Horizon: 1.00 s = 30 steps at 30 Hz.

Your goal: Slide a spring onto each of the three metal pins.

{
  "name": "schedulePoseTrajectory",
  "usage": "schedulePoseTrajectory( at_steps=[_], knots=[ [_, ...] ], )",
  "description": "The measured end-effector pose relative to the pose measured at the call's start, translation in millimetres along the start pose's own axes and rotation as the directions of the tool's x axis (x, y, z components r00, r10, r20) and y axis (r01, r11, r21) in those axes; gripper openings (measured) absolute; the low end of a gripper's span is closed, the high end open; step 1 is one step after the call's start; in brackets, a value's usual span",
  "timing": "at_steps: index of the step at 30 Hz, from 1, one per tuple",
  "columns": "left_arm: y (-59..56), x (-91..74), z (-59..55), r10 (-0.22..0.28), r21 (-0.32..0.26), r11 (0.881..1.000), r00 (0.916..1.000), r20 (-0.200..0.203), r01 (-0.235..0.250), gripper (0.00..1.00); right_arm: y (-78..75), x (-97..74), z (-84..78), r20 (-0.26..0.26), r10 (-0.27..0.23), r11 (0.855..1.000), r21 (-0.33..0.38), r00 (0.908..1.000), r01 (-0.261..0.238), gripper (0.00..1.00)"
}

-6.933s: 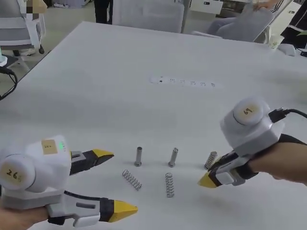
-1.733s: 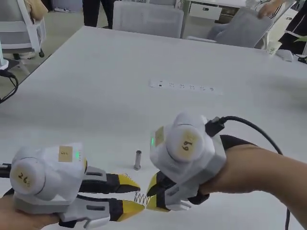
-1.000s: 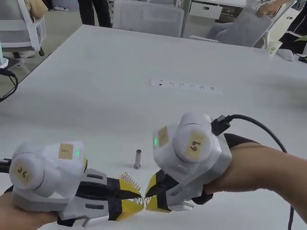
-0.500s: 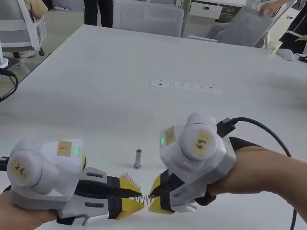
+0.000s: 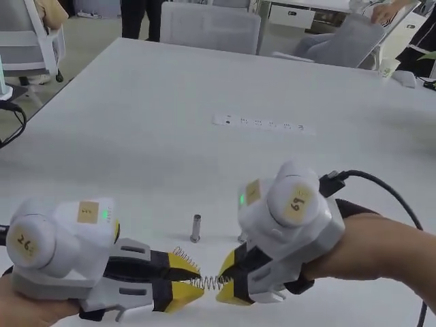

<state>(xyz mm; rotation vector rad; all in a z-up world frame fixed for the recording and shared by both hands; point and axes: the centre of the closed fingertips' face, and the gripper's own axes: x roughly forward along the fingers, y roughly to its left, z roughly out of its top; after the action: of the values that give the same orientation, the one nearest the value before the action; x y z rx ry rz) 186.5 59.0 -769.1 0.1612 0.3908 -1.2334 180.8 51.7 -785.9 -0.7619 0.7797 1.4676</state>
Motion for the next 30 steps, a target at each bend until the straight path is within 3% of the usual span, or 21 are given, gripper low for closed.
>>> schedulePoseTrajectory(
  at_steps=[3,11,22,30],
  knots=[
    [0.0,0.1,-0.8,0.004,-0.001,1.0,1.0,-0.001,-0.004,0.03,0.1,-7.0,9.3,0.033,-0.003,1.0,0.009,0.9994,0.003,0.08],
    [0.2,0.6,1.5,0.008,0.001,1.0,0.9999,0.008,-0.008,0.03,1.3,-14.5,23.8,0.051,0.002,0.999,0.035,0.9987,-0.003,0.08],
    [0.7,-2.0,4.9,0.005,-0.014,1.0,0.9995,0.031,-0.005,0.03,1.2,-17.3,39.4,0.017,-0.002,1.0,0.029,0.9998,0.001,0.08],
    [-0.1,-0.9,4.5,-0.003,-0.012,1.0,0.9995,0.032,0.004,0.03,2.4,-15.7,39.6,-0.033,0.001,1.0,0.002,0.9994,-0.001,0.07]
  ],
)
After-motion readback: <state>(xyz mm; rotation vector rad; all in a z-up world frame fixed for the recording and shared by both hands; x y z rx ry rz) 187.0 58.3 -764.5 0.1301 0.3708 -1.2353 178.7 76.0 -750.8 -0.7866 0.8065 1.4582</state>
